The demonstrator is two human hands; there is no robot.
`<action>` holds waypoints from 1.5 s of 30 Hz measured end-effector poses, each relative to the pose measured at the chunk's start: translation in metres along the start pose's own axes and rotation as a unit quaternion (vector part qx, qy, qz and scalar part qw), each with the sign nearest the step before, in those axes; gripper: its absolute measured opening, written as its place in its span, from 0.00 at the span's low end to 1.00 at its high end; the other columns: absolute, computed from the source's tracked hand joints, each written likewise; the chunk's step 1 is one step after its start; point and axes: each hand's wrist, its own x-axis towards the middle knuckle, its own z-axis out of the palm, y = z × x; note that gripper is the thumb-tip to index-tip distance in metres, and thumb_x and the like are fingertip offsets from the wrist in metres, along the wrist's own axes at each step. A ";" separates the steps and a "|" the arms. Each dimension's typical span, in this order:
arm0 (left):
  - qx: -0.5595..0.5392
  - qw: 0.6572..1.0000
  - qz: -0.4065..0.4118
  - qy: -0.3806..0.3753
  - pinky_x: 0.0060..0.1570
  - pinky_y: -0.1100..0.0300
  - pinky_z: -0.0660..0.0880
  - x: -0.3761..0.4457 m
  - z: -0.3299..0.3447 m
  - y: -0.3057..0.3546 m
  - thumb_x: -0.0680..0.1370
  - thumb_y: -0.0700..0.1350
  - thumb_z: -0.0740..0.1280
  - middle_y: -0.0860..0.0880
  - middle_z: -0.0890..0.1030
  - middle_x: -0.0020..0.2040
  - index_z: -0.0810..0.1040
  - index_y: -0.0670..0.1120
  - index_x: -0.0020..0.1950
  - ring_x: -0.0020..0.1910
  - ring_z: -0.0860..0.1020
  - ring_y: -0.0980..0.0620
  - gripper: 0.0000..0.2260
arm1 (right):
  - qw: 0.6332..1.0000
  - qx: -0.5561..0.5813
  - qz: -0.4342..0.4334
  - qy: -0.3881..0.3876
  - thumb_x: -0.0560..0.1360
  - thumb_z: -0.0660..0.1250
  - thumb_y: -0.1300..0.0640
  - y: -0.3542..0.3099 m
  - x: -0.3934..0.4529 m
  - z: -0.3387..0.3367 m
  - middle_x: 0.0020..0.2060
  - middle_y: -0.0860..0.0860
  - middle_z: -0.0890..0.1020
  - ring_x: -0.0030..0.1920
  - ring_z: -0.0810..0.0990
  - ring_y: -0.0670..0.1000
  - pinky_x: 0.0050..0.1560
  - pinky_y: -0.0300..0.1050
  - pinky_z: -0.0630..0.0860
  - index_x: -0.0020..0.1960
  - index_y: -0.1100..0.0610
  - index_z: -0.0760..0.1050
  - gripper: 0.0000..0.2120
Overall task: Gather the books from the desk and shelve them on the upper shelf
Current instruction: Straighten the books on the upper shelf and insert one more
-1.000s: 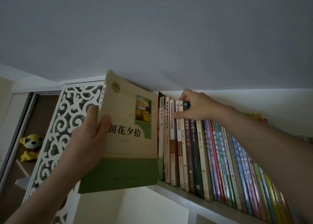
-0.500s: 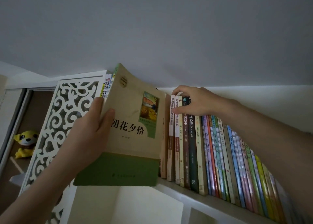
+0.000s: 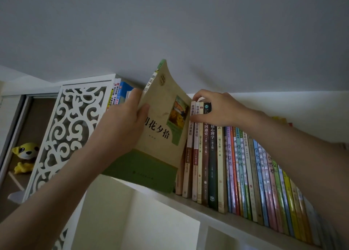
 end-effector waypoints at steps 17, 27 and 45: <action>-0.196 0.968 -0.087 0.131 0.69 0.44 0.58 -0.020 0.151 0.022 0.79 0.61 0.43 0.56 0.61 0.66 0.59 0.60 0.68 0.68 0.59 0.53 0.19 | 0.998 0.011 0.025 -0.056 0.68 0.75 0.44 -0.005 0.003 0.000 0.58 0.48 0.79 0.44 0.80 0.43 0.38 0.38 0.75 0.67 0.43 0.65 0.32; -0.181 0.976 -0.001 -0.124 0.70 0.36 0.58 -0.021 0.106 -0.040 0.68 0.66 0.64 0.62 0.53 0.71 0.49 0.76 0.70 0.73 0.53 0.47 0.35 | 0.968 -0.169 0.092 -0.164 0.58 0.79 0.38 -0.005 -0.018 -0.033 0.57 0.47 0.80 0.55 0.79 0.49 0.59 0.49 0.76 0.65 0.50 0.68 0.41; 0.084 0.980 0.134 -0.119 0.73 0.42 0.34 -0.010 0.113 -0.045 0.69 0.65 0.68 0.63 0.29 0.74 0.31 0.60 0.74 0.73 0.28 0.57 0.51 | 0.962 -0.224 0.083 -0.135 0.55 0.77 0.33 -0.002 -0.038 -0.014 0.59 0.44 0.78 0.57 0.77 0.49 0.60 0.53 0.73 0.68 0.45 0.61 0.48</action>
